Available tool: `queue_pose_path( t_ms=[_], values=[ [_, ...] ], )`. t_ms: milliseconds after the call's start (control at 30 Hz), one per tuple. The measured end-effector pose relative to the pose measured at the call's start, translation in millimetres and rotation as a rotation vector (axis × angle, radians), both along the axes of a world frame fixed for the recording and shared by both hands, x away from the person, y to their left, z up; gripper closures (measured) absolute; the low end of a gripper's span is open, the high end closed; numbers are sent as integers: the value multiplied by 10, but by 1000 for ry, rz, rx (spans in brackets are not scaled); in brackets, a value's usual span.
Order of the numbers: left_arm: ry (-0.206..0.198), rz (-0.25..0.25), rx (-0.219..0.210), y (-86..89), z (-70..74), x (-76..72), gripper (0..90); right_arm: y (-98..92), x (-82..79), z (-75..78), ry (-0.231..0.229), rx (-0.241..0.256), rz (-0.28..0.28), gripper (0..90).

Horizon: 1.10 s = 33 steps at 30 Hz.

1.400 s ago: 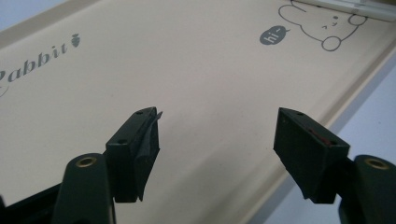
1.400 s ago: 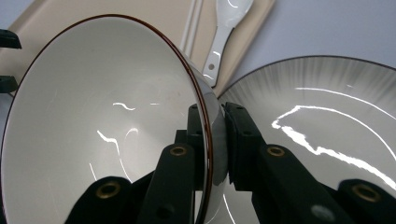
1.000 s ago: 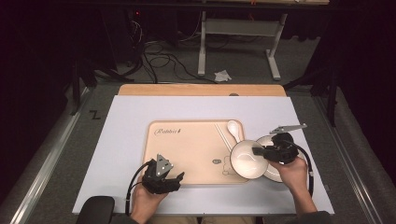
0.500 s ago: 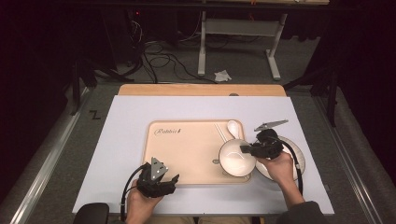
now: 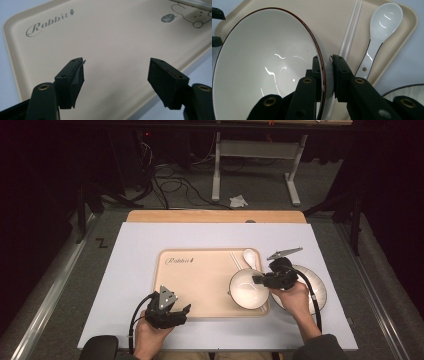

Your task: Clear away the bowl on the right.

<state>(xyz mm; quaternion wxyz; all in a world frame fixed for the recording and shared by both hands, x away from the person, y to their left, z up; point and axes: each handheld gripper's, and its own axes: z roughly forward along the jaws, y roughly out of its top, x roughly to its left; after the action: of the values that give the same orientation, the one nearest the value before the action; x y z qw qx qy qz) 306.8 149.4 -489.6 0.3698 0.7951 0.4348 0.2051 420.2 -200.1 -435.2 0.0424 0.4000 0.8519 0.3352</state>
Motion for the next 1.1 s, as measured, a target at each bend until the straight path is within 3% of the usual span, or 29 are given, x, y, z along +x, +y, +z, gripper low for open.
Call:
queue_pose_path(
  t_ms=[200,333,733,1100],
  values=[
    [-6,-24,20,-75,7,89,306,112,-14,85,-12,-26,-1,828],
    [-1,-31,7,-94,9,161,311,192,26,89,-2,-35,-13,828],
    [0,-83,-30,-172,28,260,319,422,267,58,43,-42,-71,828],
    [-4,-108,-14,-211,25,214,320,545,564,-100,104,-27,-123,828]
  ],
)
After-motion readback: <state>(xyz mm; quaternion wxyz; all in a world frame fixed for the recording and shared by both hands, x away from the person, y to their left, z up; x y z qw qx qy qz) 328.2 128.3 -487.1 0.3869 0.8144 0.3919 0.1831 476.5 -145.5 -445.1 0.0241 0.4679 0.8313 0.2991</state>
